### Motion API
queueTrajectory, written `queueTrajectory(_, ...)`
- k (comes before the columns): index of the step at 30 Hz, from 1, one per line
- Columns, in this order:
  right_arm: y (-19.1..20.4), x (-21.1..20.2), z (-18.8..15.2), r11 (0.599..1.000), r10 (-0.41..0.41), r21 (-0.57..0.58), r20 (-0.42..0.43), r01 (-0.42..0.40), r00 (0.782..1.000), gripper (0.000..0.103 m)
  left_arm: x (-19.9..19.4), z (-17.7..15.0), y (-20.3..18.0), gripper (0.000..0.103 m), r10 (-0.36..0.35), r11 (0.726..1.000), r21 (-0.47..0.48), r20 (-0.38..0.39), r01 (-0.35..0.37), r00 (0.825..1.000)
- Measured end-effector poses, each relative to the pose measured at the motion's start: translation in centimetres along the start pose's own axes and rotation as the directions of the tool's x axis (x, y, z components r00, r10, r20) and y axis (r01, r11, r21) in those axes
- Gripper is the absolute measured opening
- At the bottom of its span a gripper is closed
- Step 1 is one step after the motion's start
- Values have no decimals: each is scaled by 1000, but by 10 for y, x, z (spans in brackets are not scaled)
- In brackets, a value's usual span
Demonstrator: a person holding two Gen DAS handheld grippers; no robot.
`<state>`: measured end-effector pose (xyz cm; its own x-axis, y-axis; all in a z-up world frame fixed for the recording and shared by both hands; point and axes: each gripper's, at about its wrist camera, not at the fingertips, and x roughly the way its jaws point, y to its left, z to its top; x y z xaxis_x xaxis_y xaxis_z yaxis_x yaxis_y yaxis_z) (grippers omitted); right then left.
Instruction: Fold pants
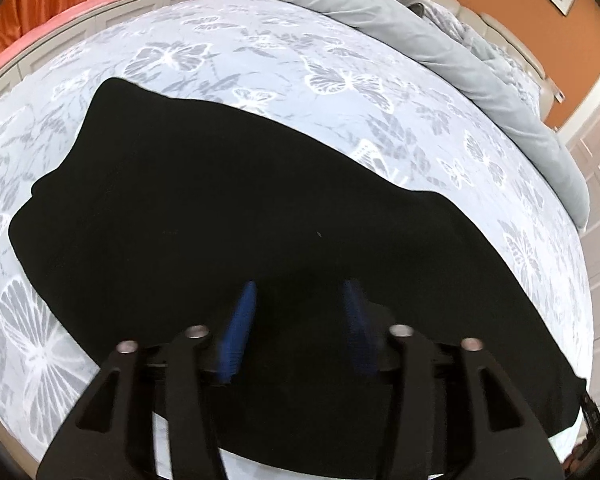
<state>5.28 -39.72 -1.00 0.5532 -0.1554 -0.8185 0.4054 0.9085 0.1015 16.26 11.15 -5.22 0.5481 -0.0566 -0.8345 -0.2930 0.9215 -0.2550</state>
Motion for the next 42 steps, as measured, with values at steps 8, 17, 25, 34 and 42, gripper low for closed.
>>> queueTrajectory(8,-106,28,5,990,-128,54,-48,131,991,55,-2,-4,-23,55,24,993,115,70,-32,997)
queueTrajectory(17,-124,50,26,997,-78,28,-2,78,997,31,11,-4,-34,55,76,978,186,95,-93,993)
queueTrajectory(25,-146,34,-4,962,54,267,-9,-50,999,71,11,-4,-31,64,58,985,160,90,-72,994)
queueTrajectory(34,-112,18,10,909,157,376,90,-179,984,17,2,-6,-29,64,9,991,135,87,-21,996)
queueTrajectory(42,100,-60,40,876,477,28,89,-481,875,18,-16,-2,-17,64,-78,995,64,93,72,993)
